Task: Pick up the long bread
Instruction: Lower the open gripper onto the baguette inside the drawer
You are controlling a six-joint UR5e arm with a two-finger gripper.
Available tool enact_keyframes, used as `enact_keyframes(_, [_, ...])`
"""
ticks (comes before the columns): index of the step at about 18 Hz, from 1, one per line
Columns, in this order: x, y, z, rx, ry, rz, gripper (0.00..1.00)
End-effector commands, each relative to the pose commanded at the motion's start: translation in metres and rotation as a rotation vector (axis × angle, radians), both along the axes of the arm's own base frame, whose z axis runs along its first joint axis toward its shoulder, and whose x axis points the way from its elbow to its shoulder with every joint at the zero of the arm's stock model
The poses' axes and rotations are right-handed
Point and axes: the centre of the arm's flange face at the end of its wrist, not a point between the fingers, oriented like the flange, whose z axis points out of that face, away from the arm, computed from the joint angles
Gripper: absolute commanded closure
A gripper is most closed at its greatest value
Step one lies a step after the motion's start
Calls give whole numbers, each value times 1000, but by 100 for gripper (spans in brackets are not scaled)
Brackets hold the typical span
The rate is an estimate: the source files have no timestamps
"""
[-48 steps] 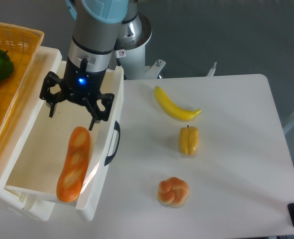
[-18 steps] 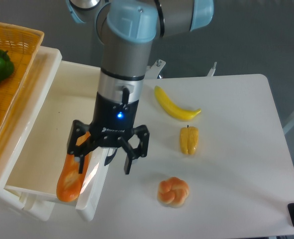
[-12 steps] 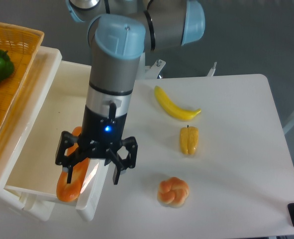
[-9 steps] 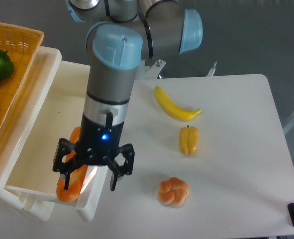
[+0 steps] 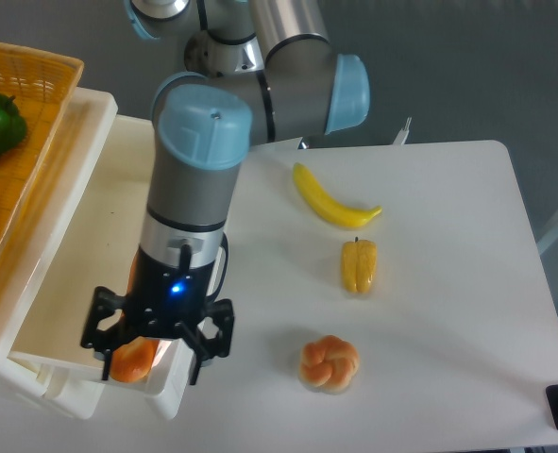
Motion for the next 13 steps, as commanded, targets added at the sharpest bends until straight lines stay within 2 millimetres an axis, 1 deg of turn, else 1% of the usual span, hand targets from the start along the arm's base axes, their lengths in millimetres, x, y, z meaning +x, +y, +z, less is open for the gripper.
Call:
enact_keyframes(2, [5,3,-3,-3,-4,-8,0])
enact_keyframes(6, [17,8,1,9,-9,-32,0])
enact_keyframes(11, [22,9,4,19,-19,-43,0])
enact_keyframes(13, [27,11,3,18,-20,-51,0])
